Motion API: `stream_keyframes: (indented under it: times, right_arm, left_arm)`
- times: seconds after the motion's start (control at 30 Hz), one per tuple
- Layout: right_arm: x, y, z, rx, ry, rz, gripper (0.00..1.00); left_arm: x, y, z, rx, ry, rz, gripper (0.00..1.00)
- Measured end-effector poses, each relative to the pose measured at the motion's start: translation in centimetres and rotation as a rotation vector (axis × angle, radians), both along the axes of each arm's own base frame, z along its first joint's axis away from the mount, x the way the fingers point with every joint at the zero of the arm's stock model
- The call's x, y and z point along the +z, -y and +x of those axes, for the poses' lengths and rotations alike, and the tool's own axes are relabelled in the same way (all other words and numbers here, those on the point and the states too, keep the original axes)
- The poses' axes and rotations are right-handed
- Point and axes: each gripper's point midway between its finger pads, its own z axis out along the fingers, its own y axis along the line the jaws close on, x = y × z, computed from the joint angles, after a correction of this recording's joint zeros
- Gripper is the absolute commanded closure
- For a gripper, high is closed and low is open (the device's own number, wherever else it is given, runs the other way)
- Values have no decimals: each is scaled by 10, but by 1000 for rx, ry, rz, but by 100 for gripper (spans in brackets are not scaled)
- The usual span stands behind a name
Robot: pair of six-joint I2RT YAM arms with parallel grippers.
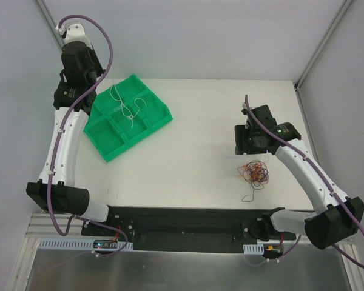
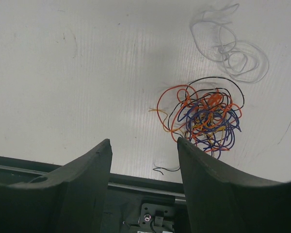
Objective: Untangle the cables
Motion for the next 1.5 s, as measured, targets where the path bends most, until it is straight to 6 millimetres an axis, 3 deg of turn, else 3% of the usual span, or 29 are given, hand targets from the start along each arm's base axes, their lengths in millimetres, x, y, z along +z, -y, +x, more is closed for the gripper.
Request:
stream_keyframes:
  times: [0.37, 0.53, 0.63, 0.73, 0.87, 0.97, 1.07, 1.33, 1.5]
  right_arm:
    - [-5, 0, 1, 2, -20, -5, 41]
    - [-8, 0, 2, 4, -30, -10, 40]
    - [-8, 0, 2, 3, -29, -10, 41]
    - [-8, 1, 2, 0, -30, -10, 40]
    - [-8, 2, 2, -1, -30, -11, 40]
    - [-8, 3, 3, -5, -30, -12, 40]
    - [-7, 5, 2, -12, -27, -10, 40]
    - [-9, 11, -4, -26, -29, -10, 40]
    - [-9, 13, -4, -34, -29, -10, 40]
  left_arm:
    - [42, -12, -28, 53, 108, 1, 100]
    - [29, -21, -33, 93, 93, 4, 100]
    - [-5, -31, -27, 125, 23, 1, 100]
    - [-50, -34, -3, 122, -80, -14, 100]
    - [-129, -21, 39, 66, -250, -57, 100]
    - [-181, -8, 54, 9, -364, -90, 100]
    - [-210, 3, 53, -32, -437, -133, 100]
    - [-247, 23, 39, -76, -519, -234, 100]
    - [-293, 16, 7, 44, -643, -216, 100]
